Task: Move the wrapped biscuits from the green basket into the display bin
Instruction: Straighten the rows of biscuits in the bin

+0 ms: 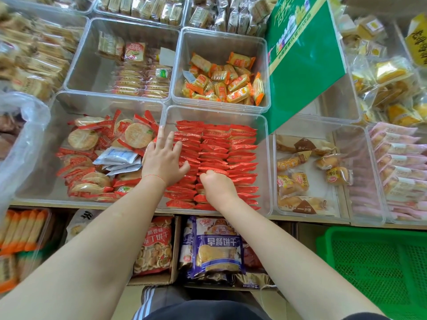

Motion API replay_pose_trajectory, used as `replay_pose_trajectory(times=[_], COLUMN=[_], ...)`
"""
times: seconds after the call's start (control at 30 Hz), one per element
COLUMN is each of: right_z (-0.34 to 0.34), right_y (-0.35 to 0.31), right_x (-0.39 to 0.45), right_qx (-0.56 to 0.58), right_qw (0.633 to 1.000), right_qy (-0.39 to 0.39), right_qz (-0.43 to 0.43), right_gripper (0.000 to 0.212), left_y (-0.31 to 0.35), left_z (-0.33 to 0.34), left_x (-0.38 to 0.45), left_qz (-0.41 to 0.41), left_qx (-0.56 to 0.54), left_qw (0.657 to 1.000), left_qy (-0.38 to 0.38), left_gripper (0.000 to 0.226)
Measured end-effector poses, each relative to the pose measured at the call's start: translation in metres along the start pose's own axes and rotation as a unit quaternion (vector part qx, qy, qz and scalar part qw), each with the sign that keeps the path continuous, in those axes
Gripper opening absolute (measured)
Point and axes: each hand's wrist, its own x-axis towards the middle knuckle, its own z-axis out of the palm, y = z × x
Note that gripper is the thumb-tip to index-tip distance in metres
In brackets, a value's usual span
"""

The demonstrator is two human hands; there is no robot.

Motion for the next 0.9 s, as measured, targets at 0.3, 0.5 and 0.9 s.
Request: replay_pose_trajectory(times=[0.3,0.5,0.9], right_z=[0.001,-0.013,-0.017], right_y=[0.024,0.030,0.052], right_x=[0.009,0.031,0.057], right_qx=[0.027,0.060,0.036], right_qw=[0.990,0.984,0.980], right_qy=[0.136,0.168,0.182], right_qz=[0.007,0.025,0.077], right_gripper=[0.015,0.021,0.053], left_y=[0.001,0.001,0.001], left_z=[-0.002,0.000,-0.002], left_x=[0.000,0.000,0.000], left_qz=[-0.002,-0.001,-0.002], left_qx=[0.010,0.003,-0.008], left_qw=[1.000,1.000,1.000], left_qy=[-0.004,0.000,-0.001], left_gripper=[0.074,0.074,0.069])
